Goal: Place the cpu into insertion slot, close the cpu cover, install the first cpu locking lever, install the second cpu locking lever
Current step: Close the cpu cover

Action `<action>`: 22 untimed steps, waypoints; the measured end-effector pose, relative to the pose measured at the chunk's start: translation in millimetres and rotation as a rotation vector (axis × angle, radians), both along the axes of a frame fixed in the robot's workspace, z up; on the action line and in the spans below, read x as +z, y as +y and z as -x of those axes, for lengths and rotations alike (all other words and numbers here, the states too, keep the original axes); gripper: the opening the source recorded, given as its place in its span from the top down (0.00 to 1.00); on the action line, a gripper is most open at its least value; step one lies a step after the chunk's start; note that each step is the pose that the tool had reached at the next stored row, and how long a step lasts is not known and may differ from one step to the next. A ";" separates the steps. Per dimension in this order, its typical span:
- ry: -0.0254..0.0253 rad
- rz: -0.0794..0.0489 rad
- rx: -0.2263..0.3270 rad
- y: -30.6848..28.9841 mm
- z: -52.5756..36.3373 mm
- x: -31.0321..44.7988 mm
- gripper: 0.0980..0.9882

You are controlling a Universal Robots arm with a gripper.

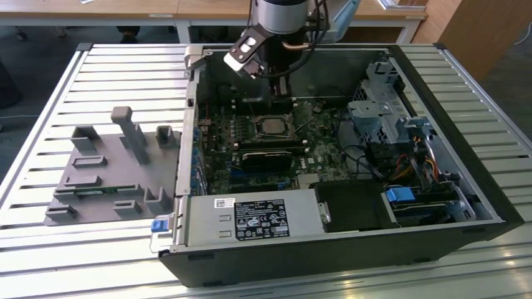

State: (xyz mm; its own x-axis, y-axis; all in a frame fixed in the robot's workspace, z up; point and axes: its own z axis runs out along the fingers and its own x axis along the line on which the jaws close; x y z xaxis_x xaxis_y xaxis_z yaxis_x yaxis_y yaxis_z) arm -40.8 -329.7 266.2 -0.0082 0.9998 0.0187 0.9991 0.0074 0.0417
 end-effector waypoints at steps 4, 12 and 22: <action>0.0022 -0.039 0.000 -3.3 -0.5 0.0 0.98; 0.0060 -0.054 0.000 -3.4 -19.1 0.0 0.98; 0.0084 -0.035 0.000 -3.4 -40.5 2.9 0.98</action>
State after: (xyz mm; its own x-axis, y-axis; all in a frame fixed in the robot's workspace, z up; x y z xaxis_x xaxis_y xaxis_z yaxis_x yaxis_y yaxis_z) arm -0.3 -333.1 269.1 -0.0076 0.9985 0.0538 0.9994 0.0058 0.0335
